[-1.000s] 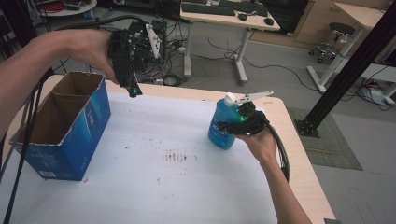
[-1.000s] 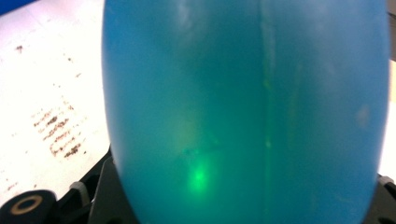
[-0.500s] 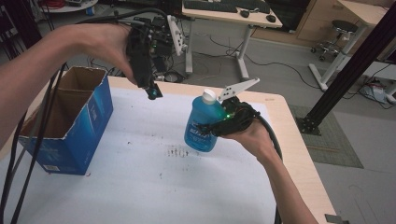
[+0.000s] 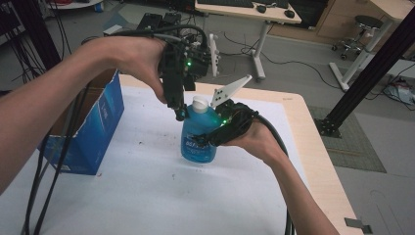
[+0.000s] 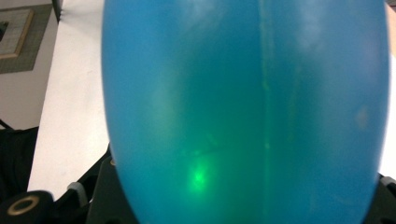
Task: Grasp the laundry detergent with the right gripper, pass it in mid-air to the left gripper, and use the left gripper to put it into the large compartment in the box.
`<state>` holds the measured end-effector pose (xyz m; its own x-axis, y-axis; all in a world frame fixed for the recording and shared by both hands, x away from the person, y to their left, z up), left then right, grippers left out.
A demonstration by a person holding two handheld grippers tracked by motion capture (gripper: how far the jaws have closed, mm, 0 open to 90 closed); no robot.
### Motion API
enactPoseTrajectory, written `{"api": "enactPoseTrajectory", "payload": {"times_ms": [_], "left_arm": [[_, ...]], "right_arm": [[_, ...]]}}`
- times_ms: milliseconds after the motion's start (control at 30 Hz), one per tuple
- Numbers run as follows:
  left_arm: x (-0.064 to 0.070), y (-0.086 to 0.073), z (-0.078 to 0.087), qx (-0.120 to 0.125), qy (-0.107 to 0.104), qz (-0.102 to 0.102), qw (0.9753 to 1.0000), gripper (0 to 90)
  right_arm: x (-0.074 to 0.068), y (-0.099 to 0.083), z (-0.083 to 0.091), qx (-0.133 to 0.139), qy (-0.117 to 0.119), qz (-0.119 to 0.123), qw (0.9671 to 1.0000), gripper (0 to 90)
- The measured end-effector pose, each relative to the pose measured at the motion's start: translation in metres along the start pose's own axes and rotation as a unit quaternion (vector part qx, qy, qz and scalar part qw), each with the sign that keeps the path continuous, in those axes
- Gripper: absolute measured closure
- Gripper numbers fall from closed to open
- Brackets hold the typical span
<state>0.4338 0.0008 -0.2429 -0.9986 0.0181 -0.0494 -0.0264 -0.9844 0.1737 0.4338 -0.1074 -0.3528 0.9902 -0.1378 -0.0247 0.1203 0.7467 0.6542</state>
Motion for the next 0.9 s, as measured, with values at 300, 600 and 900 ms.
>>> {"api": "enactPoseTrajectory", "payload": {"times_ms": [300,600,900], "left_arm": [[0.006,0.009,-0.022,-0.011,-0.009,-0.004,0.9999,14.7],[0.007,0.012,-0.031,-0.01,-0.009,-0.001,0.9999,14.7],[0.007,0.013,-0.038,-0.013,-0.011,-0.005,0.9998,14.7]], "right_arm": [[-0.004,0.002,-0.006,0.0,0.01,0.009,0.9999,46.6],[-0.006,0.002,-0.005,0.008,0.016,0.012,0.9998,46.5],[-0.009,0.004,-0.006,0.01,0.024,0.021,0.9994,46.4]]}}
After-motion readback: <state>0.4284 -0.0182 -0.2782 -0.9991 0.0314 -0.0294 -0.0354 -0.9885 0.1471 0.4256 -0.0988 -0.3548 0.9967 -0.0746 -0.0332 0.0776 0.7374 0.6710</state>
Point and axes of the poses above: each handheld gripper's, and its own axes: z roughly backward along the jaws, y roughly out of its top, x roughly to its right, the point moved 5 cm from there along -z, roughly forward along the jaws, and after that the axes turned 5 degrees about -x, right-handed, at the moved point
